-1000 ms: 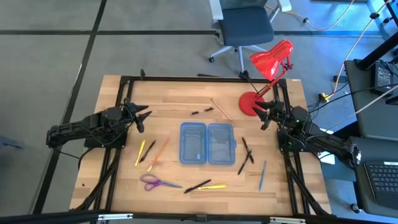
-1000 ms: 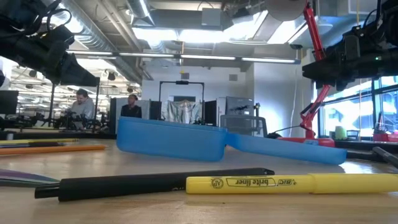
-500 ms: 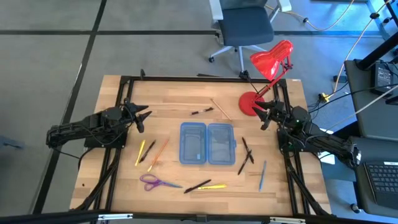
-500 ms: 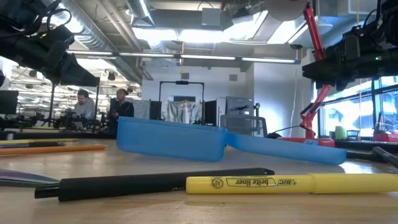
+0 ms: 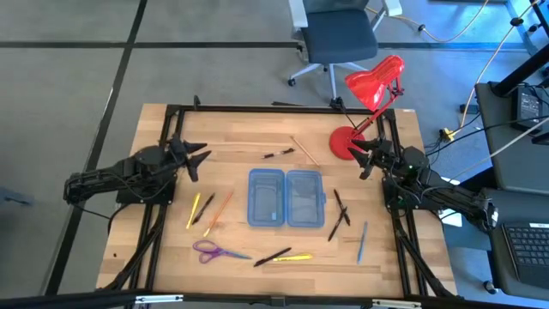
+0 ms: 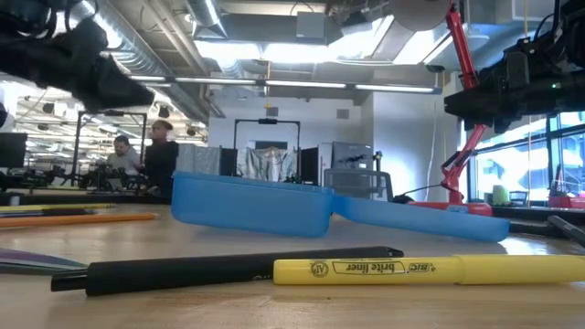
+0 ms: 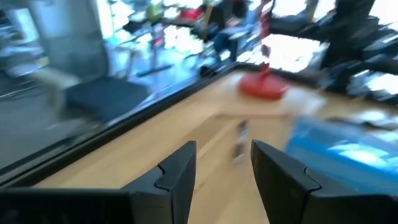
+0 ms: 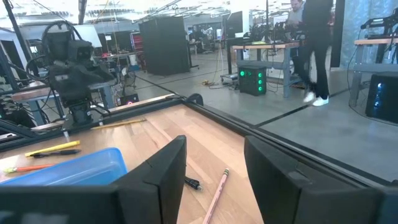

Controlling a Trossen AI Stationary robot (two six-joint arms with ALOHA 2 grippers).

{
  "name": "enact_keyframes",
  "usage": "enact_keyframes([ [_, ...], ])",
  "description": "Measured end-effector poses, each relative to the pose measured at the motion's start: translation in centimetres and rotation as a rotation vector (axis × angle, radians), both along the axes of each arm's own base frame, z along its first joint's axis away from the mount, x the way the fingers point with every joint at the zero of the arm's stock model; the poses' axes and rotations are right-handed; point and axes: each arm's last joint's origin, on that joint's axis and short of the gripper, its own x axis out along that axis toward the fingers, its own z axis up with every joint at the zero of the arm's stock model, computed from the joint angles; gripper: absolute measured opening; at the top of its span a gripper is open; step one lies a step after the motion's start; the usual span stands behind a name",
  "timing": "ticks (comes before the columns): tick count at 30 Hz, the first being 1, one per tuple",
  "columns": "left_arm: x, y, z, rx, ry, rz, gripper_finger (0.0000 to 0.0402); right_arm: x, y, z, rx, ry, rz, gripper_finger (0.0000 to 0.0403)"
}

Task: Pick & place school supplies into a supply box
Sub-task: Put the black pen into the blue supply box

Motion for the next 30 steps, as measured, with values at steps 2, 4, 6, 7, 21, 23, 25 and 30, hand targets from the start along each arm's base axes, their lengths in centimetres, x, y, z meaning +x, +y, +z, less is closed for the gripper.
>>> enact_keyframes([
  [2, 0.3, -0.1, 0.5, 0.003, -0.053, -0.07, 0.0148, 0.0, 0.0, 0.0, 0.001, 0.0, 0.0, 0.0167],
  [4, 0.6, -0.3, 1.0, 0.019, -0.086, -0.133, 0.0148, 0.0, 0.0, 0.0, 0.0, 0.0, 0.0, 0.0167],
  [6, 1.1, -0.3, 1.2, 0.03, -0.092, -0.184, 0.0148, 0.0, 0.0, 0.0, 0.0, 0.0, 0.0, 0.0167],
  [7, 1.4, -0.3, 1.2, 0.028, -0.091, -0.203, 0.0148, 0.0, 0.0, 0.0, -0.001, 0.0, 0.0, 0.0167],
  [21, 5.3, 0.7, 5.2, -0.213, 0.39, -0.088, 0.0148, 0.0, 0.0, 0.1, -0.046, 0.012, -0.003, 0.0167],
  [23, 5.8, 1.1, 6.1, -0.24, 0.449, 0.019, 0.0148, 0.0, 0.0, 0.2, -0.056, 0.011, -0.003, 0.0167],
  [25, 6.2, 1.4, 6.8, -0.262, 0.494, 0.118, 0.0148, 0.0, 0.0, 0.2, -0.058, 0.009, -0.003, 0.0167],
  [30, 7.3, 2.7, 7.6, -0.353, 0.504, 0.29, 0.0148, 0.0, 0.0, 0.2, -0.06, 0.004, -0.003, 0.0167],
])
